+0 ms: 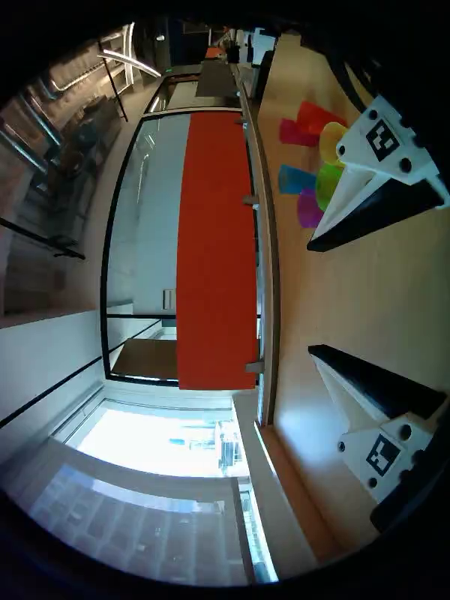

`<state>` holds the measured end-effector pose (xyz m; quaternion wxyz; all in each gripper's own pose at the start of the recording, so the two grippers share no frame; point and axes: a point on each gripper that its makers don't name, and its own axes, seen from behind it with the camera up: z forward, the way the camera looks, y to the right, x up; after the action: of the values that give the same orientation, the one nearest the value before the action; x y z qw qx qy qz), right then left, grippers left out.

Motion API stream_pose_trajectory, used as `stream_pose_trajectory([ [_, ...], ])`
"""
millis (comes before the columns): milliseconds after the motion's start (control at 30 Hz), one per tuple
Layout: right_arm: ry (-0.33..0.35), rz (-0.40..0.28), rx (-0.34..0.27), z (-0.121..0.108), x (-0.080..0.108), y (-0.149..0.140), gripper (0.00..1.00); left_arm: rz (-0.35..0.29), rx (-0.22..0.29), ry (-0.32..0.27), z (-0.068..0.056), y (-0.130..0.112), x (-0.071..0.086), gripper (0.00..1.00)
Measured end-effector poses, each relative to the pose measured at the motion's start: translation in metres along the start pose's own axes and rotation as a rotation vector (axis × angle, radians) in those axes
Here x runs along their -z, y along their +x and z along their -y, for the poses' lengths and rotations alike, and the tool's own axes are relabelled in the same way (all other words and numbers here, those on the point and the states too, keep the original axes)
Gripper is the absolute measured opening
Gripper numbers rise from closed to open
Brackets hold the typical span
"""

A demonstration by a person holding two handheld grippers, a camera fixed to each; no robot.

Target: Pour water

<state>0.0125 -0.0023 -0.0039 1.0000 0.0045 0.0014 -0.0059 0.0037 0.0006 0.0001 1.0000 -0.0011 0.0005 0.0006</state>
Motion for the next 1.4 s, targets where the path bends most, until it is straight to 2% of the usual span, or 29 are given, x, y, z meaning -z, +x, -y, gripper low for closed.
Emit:
stream_pose_trajectory([
  [367,0.037,0.013,-0.001,0.001,-0.008,0.060,0.99,-0.050,-0.060,-0.041,-0.008,0.076,-0.003,0.92],
  [567,0.044,-0.004,0.021,0.001,-0.013,0.099,0.99,-0.050,-0.068,-0.044,-0.010,0.108,-0.005,0.92],
  [867,0.076,-0.022,0.074,0.012,-0.017,0.152,0.99,-0.060,-0.084,-0.035,-0.003,0.157,-0.007,0.92],
  [1100,0.075,-0.021,0.093,0.017,-0.021,0.167,0.99,-0.054,-0.079,-0.040,-0.002,0.173,-0.007,0.92],
  [1400,0.090,0.008,0.092,0.017,-0.021,0.160,0.99,-0.021,-0.101,-0.071,-0.007,0.169,-0.011,0.92],
])
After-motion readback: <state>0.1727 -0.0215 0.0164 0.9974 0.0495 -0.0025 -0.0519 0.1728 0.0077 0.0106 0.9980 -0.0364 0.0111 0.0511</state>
